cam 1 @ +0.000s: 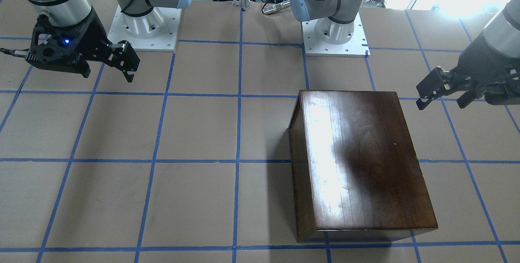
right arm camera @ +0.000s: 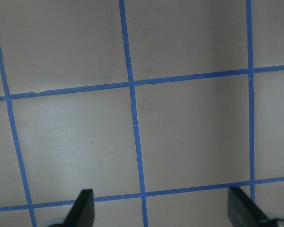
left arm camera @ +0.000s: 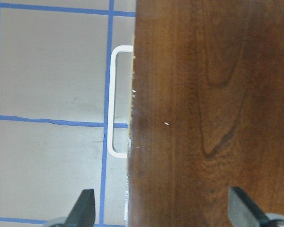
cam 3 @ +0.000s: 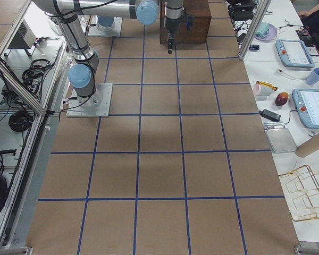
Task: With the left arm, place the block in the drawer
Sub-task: 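Move the left gripper down beside the cabinet toward the white drawer handle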
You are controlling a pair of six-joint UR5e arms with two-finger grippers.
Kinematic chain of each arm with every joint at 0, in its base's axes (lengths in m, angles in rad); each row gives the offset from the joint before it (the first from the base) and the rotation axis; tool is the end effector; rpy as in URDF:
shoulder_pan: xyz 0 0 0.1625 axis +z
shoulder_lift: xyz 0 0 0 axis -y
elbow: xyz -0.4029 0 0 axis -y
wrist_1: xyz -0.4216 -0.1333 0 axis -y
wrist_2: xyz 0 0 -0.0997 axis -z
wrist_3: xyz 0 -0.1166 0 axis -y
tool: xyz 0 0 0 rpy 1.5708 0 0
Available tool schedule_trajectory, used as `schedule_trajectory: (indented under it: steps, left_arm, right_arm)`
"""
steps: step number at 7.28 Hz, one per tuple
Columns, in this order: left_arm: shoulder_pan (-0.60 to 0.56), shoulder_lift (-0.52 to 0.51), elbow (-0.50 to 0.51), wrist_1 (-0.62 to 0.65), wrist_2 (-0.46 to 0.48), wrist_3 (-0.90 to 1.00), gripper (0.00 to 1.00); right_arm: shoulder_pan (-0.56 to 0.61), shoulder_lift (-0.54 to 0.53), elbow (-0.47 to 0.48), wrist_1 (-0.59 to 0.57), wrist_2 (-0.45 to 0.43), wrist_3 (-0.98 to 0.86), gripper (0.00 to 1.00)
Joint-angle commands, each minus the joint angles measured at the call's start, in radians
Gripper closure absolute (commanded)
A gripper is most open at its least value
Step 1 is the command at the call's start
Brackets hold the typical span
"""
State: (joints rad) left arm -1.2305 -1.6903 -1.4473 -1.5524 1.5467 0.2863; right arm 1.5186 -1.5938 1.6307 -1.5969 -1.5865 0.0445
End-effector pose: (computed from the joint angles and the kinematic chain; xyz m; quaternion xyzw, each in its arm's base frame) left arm 0.0626 -0.5845 0.4499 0.0269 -0.9995 0.0144 0.0080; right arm 0.1047 -0.5166 0.4321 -0.0483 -0.9988 -0.0054 0.0078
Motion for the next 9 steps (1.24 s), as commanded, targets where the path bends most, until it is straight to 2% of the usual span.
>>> schedule_trajectory:
  steps: [1, 3, 6, 7, 8, 9]
  left_arm:
    - [0.061, -0.057, 0.007, 0.023, 0.000, 0.130, 0.00]
    - [0.085, -0.112, -0.004, 0.073, -0.005, 0.183, 0.00]
    - [0.127, -0.172, -0.004, 0.084, -0.016, 0.330, 0.00]
    - [0.146, -0.187, -0.004, 0.084, -0.034, 0.338, 0.00]
    - [0.158, -0.204, -0.005, 0.086, -0.102, 0.338, 0.00]
    - [0.169, -0.222, -0.005, 0.086, -0.129, 0.340, 0.00]
  right_arm:
    - [0.000, 0.000, 0.000, 0.000, 0.000, 0.000, 0.00]
    - [0.000, 0.002, 0.000, 0.000, 0.000, 0.000, 0.00]
    - [0.000, 0.000, 0.000, 0.000, 0.000, 0.000, 0.00]
    - [0.000, 0.000, 0.000, 0.000, 0.000, 0.000, 0.00]
    - [0.000, 0.000, 0.000, 0.000, 0.000, 0.000, 0.00]
    - [0.000, 0.000, 0.000, 0.000, 0.000, 0.000, 0.00]
